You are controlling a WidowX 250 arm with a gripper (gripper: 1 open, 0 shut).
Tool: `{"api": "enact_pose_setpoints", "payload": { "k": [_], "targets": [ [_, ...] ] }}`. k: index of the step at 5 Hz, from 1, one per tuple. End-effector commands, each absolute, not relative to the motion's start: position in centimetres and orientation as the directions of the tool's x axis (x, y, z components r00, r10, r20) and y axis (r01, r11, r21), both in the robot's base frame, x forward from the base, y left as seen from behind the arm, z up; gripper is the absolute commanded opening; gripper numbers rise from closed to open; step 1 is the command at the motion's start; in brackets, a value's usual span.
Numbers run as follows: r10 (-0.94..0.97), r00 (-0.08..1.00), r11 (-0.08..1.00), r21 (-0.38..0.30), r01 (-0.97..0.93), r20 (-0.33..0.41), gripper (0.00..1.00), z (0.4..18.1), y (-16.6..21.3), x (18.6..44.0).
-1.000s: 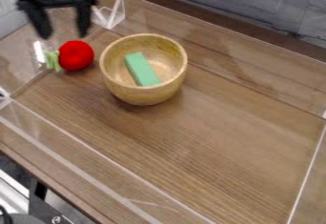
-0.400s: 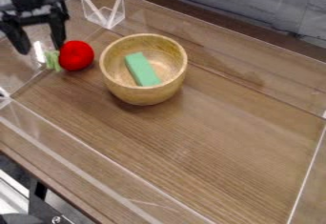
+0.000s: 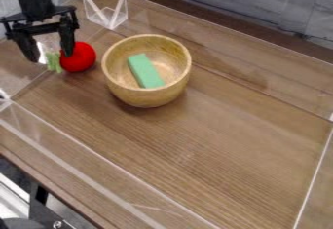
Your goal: Move the red fruit to the right side of the table
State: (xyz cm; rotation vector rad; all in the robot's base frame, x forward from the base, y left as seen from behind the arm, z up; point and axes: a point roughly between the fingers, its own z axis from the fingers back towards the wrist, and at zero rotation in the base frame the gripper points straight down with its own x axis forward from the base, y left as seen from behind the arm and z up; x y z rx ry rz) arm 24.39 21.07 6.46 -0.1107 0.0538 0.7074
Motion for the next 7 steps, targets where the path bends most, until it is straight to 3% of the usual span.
{"api": "enact_pose_setpoints", "payload": {
  "k": [1,2,4,6,7],
  "targets": [
    [0.667,0.743,0.737,-0.095,-0.669,-0.052,1.0,8.2,21.4,25.1],
    [0.68,0.731,0.724,-0.108,-0.682,-0.054,1.0,9.1,21.5,25.7],
    [0.741,0.668,0.659,-0.11,-0.744,-0.073,1.0,8.4,21.3,26.1],
    [0.86,0.503,0.491,-0.13,-0.862,-0.085,1.0,7.2,21.6,27.5],
    [0.879,0.469,0.457,-0.134,-0.88,-0.087,1.0,9.0,21.5,27.1]
  ]
}}
